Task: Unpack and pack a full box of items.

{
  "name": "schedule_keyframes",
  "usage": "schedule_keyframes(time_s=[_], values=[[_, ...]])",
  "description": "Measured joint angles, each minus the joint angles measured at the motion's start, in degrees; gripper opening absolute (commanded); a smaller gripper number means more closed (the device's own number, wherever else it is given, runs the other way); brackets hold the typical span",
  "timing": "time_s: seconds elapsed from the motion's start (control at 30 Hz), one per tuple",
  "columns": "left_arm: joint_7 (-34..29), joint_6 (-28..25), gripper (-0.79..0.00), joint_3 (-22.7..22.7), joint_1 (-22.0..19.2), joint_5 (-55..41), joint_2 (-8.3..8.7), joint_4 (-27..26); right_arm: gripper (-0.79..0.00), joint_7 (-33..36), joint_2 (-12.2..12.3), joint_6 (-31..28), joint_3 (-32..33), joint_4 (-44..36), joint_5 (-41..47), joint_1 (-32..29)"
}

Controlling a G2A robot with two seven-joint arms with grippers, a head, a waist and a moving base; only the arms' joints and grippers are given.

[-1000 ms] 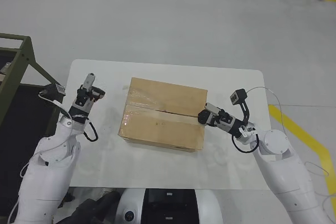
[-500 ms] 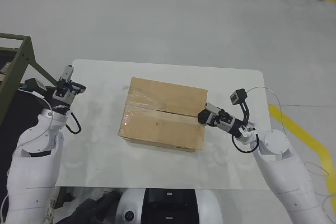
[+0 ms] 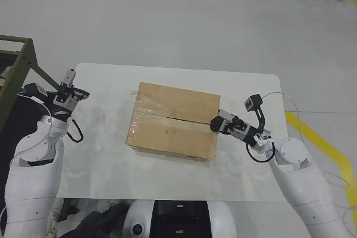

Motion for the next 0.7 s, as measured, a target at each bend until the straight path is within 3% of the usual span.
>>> schedule_keyframes(time_s=[0.7], values=[[0.0,0.0,0.0,0.0,0.0,0.0,0.0,0.0,0.0,-2.5,0.0,1.7,-0.1,-2.1,-2.1,-0.8]])
